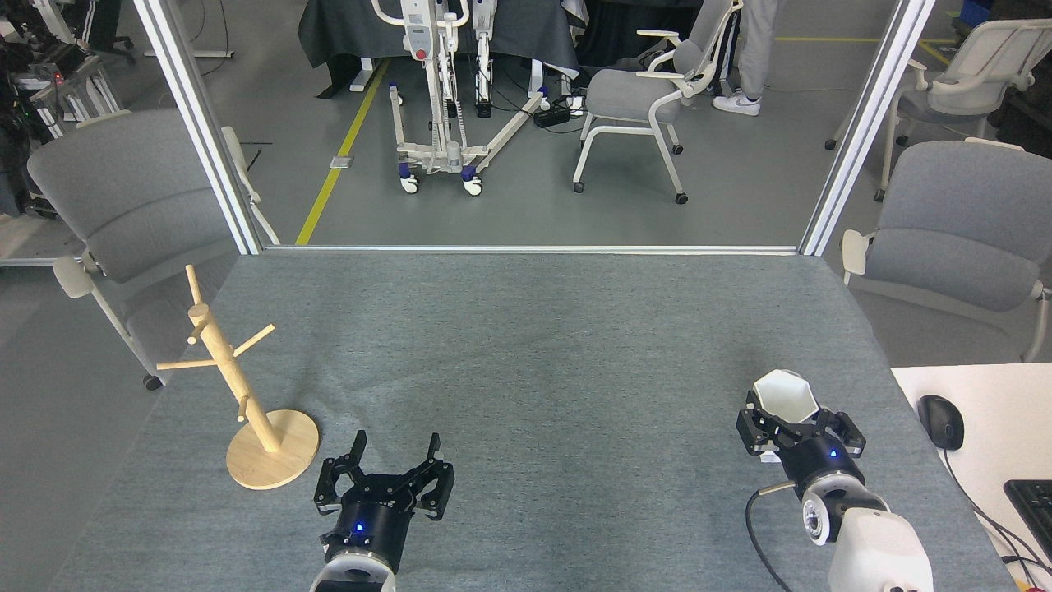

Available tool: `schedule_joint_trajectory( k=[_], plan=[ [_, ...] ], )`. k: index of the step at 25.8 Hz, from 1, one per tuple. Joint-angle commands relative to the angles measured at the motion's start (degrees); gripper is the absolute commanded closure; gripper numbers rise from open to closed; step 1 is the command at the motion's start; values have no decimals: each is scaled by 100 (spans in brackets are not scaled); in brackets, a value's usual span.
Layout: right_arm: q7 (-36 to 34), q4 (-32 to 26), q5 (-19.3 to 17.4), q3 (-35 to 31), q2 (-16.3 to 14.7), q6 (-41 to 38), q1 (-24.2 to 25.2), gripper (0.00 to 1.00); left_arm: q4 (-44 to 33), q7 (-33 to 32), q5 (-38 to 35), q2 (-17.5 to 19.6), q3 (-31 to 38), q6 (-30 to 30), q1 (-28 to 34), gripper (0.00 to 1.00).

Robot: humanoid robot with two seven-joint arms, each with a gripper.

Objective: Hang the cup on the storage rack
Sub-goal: 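Lift the cup with the right gripper and carry it toward the left gripper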

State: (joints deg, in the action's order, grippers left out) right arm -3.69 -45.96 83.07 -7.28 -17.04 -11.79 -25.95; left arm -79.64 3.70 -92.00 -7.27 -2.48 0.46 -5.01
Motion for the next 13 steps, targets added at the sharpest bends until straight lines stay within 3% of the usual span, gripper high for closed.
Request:
schedule_joint_trajectory(
  k=[1, 3, 7, 13],
  plan=[
    [26, -651, -406, -10, -36, 62, -15, 55, -7, -9, -2, -3, 2, -2, 9, 1],
    [202, -1188, -669, 16, -27, 352, 2, 54, -7, -1, -2, 6, 2, 7, 9, 1],
    [1098, -2831, -828, 148, -89, 1152, 301, 53, -7, -1, -2, 6, 2, 7, 9, 1],
    [1564, -4571, -942, 1202, -62, 2576, 688, 55, -42, -1, -2, 6, 2, 15, 9, 1]
  ],
)
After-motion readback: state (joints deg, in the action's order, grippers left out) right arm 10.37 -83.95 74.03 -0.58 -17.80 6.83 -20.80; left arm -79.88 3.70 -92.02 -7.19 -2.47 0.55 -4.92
